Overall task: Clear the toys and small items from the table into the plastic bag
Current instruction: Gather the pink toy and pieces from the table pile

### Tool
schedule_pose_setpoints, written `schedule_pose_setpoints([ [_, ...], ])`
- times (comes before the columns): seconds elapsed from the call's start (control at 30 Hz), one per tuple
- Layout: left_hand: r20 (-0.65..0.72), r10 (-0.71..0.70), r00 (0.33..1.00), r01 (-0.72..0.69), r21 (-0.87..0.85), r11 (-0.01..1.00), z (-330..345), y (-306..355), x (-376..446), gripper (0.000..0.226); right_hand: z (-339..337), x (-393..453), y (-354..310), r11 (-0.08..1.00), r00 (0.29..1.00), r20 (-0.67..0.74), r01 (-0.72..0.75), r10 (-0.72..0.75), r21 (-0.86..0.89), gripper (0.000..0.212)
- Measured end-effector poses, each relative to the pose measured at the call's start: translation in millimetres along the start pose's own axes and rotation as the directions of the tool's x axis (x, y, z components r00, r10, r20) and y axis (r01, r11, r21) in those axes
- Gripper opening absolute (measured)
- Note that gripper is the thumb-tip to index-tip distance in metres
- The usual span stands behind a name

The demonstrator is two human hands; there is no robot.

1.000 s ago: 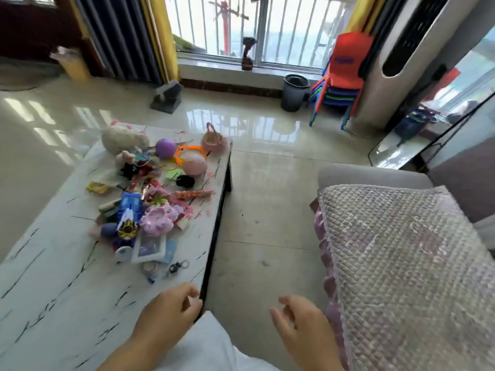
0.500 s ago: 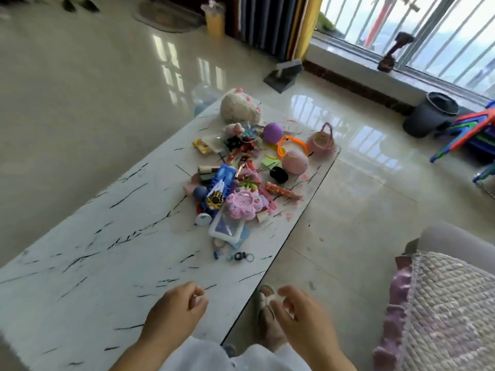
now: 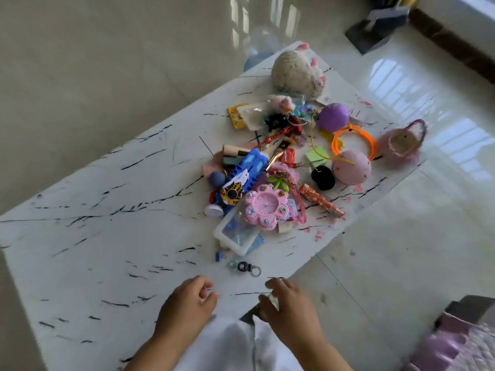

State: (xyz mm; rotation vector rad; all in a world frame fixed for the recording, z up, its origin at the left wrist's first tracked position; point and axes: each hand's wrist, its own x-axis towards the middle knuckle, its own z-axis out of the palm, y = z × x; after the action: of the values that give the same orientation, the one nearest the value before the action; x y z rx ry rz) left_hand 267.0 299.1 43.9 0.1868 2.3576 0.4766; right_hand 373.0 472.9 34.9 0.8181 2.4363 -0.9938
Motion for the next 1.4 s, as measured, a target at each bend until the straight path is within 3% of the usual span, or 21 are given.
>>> schedule_pose_setpoints([
  [0.23,0.023,0.064,0.998,-0.066,0.053,0.996,41,17,73,0.035,36,49,33,0.997,0.997,-0.020,-0.074,0.075,0.019,0.032],
  [0.47,-0.068,0.340,0.938,-0.329,0.135,0.935,82,54,146,0.070,43,90,64,0.981,0.976,-0.162,-0.122,0.146,0.148,0.028],
  [0.63,-0.081,0.462,0.883,-0.414,0.329,0.849,112,79,191,0.090,35,113,84,0.974,0.953,-0.249,-0.126,0.171,0.189,0.025],
  [0.77,-0.047,0.501,0.864,-0.468,0.294,0.834,116,82,209,0.085,28,127,91,0.973,0.946,-0.280,-0.107,0.163,0.204,0.024],
  [0.93,-0.151,0.589,0.794,-0.578,0.117,0.808,104,74,201,0.055,20,143,82,0.966,0.939,-0.308,-0.079,0.154,0.244,0.022],
  [1.0,-0.194,0.511,0.838,-0.519,0.006,0.855,99,73,199,0.050,19,151,72,0.959,0.937,-0.318,-0.052,0.143,0.278,0.018],
  [1.1,-0.141,0.302,0.943,-0.321,-0.139,0.937,92,83,205,0.073,19,164,60,0.966,0.944,-0.317,-0.009,0.093,0.258,0.014],
  [1.2,-0.191,0.236,0.953,-0.259,-0.107,0.960,91,100,217,0.076,21,174,59,0.963,0.943,-0.315,-0.023,0.110,0.268,0.015],
  [1.3,-0.249,0.071,0.966,-0.134,-0.248,0.959,92,112,229,0.077,26,177,60,0.947,0.932,-0.328,-0.048,0.157,0.317,0.019],
  [1.4,-0.095,-0.038,0.995,-0.003,-0.397,0.918,98,113,236,0.077,24,176,65,0.918,0.909,-0.364,-0.051,0.206,0.393,0.023],
])
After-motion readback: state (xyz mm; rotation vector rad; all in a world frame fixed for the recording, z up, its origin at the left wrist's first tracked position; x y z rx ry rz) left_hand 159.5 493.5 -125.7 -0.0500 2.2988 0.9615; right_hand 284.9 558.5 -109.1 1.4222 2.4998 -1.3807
